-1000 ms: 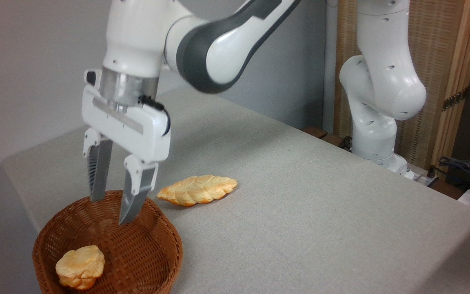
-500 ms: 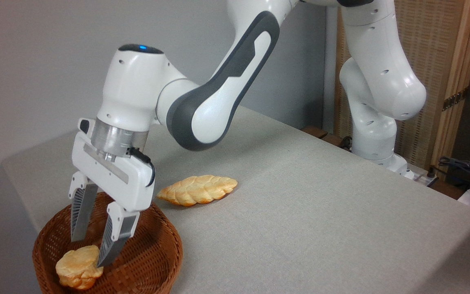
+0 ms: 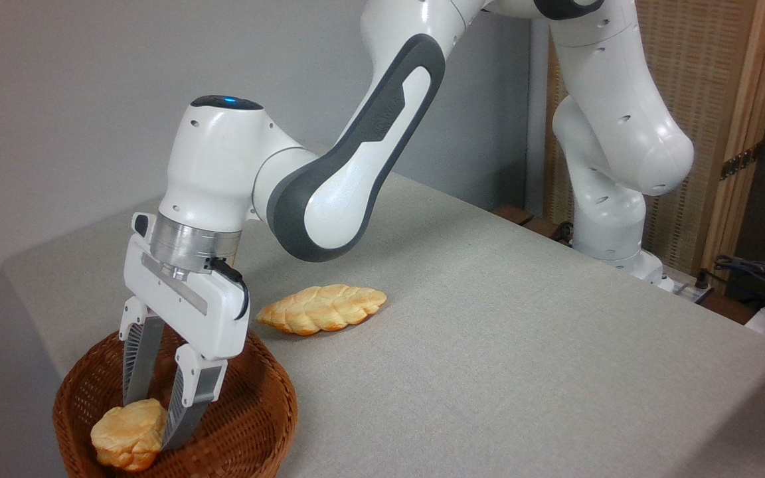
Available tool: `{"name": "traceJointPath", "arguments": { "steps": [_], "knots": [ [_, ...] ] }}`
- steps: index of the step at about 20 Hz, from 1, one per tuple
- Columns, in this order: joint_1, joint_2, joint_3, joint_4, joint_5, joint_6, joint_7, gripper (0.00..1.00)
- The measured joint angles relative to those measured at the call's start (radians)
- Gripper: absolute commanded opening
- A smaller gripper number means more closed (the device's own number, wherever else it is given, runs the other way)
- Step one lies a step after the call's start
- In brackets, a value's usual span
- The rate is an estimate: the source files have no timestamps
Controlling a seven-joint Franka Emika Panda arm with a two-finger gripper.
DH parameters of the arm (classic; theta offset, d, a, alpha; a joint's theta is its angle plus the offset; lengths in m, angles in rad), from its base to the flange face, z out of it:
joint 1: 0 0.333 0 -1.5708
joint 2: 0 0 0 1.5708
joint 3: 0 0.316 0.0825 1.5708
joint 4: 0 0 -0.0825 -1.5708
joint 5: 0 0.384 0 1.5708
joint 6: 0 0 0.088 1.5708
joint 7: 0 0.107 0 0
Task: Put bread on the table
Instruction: 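Lower the gripper around the bread roll and close on it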
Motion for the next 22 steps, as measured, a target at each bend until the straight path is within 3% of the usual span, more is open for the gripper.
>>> {"name": "traceJointPath", "arguments": {
  "steps": [1, 3, 22],
  "knots": [
    [0.0, 0.0, 0.0, 0.0, 0.002, 0.0, 0.0, 0.46],
    [0.0, 0.0, 0.001, 0.001, 0.004, 0.0, 0.0, 0.46],
    [0.0, -0.011, 0.005, 0.009, 0.004, 0.0, 0.0, 0.46]
  ]
}}
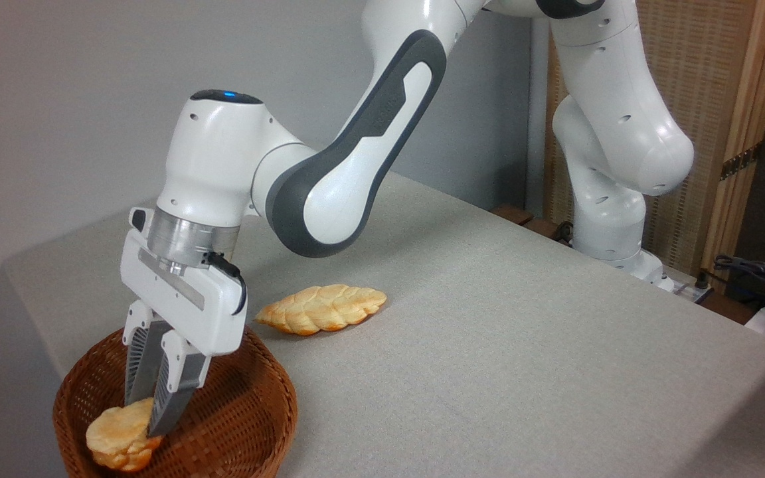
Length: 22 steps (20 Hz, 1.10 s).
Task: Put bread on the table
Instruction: 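Lift the bread roll out of the basket and carry it beside the braided loaf, then lower the roll onto the table and open the gripper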
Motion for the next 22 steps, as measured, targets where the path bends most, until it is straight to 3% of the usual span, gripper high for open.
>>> {"name": "traceJointPath", "arguments": {
  "steps": [3, 11, 17, 18, 19, 20, 22],
  "knots": [
    [0.0, -0.042, 0.0, 0.006, 0.0, -0.03, 0.0, 0.47],
    [-0.003, -0.274, -0.002, -0.023, 0.0, -0.466, 0.0, 0.49],
    [-0.009, -0.423, -0.007, -0.163, 0.0, -0.662, 0.021, 0.51],
    [-0.009, -0.445, -0.007, -0.192, 0.0, -0.686, 0.036, 0.55],
    [-0.009, -0.465, -0.007, -0.218, 0.0, -0.704, 0.049, 0.7],
    [-0.009, -0.483, -0.007, -0.24, 0.0, -0.717, 0.059, 0.98],
    [-0.01, -0.502, -0.007, -0.269, 0.0, -0.726, 0.063, 1.0]
  ]
}}
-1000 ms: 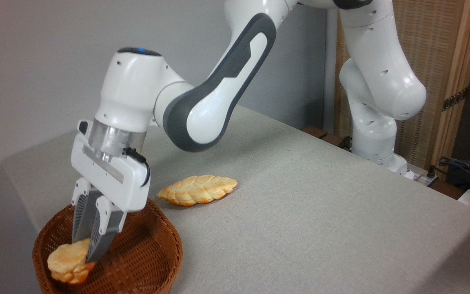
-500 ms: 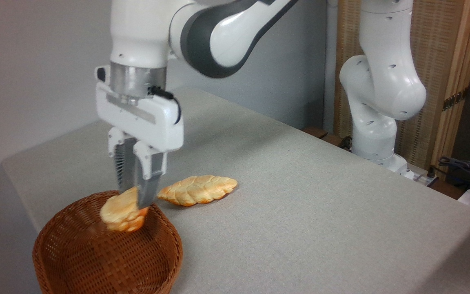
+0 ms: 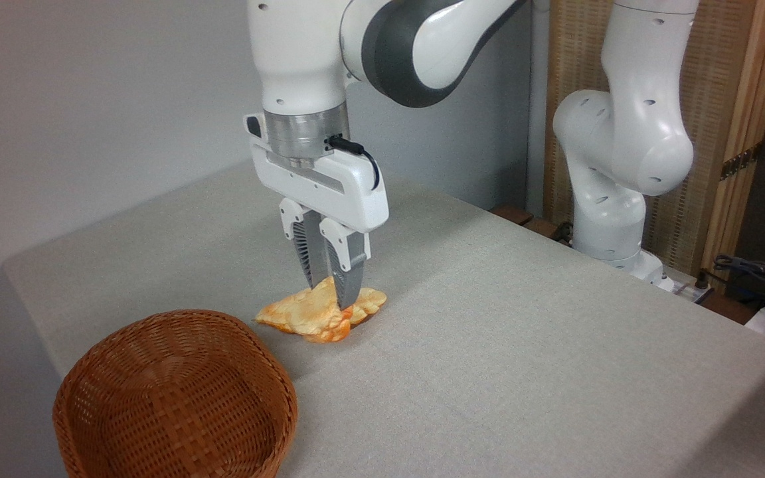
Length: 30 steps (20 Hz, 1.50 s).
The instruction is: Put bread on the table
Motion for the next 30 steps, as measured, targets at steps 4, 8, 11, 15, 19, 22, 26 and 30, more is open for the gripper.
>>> {"name": "traceJointPath", "arguments": {
  "steps": [4, 8, 11, 15, 19, 22, 26, 30],
  "knots": [
    [-0.006, 0.009, -0.001, -0.022, 0.0, 0.0, 0.001, 1.0],
    [-0.009, 0.022, -0.003, -0.023, 0.0, 0.0, 0.001, 1.0],
    [-0.009, 0.026, -0.003, -0.023, 0.0, 0.001, 0.001, 1.0],
    [-0.009, 0.026, -0.003, -0.015, 0.0, 0.003, 0.001, 1.0],
    [-0.009, 0.024, -0.003, 0.049, 0.0, 0.003, 0.001, 1.0],
    [-0.009, 0.022, -0.013, 0.121, -0.001, -0.019, 0.001, 1.0],
    [-0.009, 0.025, -0.025, 0.175, -0.001, -0.044, 0.0, 1.0],
    [-0.004, 0.035, -0.015, 0.176, -0.002, -0.048, 0.0, 1.0]
  ]
}}
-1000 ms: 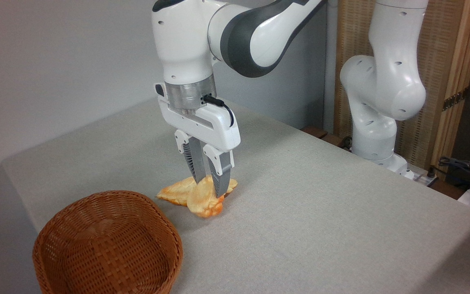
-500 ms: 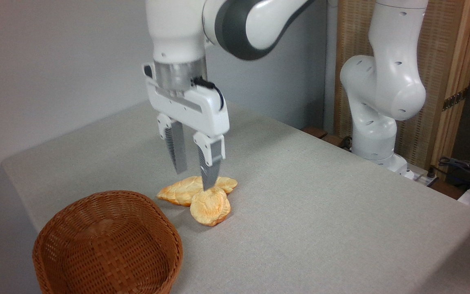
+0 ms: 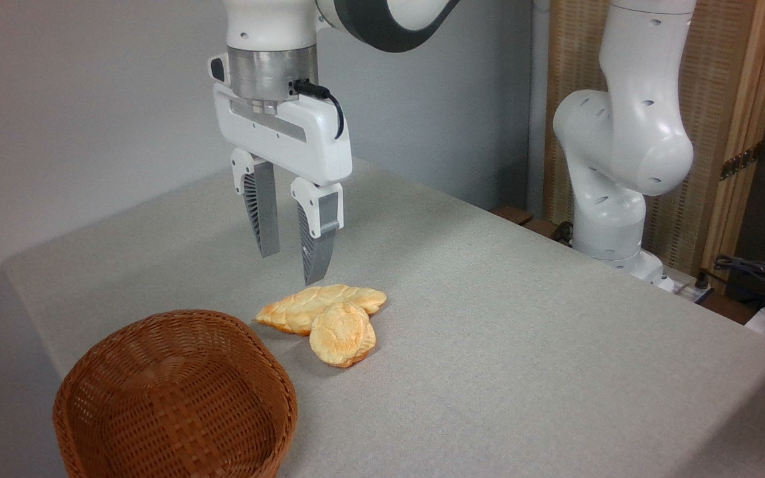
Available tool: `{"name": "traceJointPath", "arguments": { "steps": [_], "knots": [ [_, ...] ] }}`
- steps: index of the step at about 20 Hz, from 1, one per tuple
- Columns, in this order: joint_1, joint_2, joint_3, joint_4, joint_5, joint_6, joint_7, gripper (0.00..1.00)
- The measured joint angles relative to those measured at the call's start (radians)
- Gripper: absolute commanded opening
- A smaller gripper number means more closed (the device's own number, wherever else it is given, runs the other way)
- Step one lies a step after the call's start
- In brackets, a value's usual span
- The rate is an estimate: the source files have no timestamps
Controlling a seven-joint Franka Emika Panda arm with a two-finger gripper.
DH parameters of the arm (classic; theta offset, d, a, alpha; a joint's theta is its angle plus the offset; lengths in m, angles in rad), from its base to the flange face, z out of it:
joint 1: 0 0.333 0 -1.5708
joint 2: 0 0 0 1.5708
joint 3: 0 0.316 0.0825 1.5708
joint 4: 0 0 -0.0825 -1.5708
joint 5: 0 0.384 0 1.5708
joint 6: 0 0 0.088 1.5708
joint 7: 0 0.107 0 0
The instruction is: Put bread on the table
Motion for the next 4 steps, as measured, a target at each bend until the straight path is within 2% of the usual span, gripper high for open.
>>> {"name": "traceJointPath", "arguments": {
  "steps": [4],
  "knots": [
    [0.0, 0.005, 0.009, 0.0, -0.041, 0.0, 0.0, 1.0]
  ]
}}
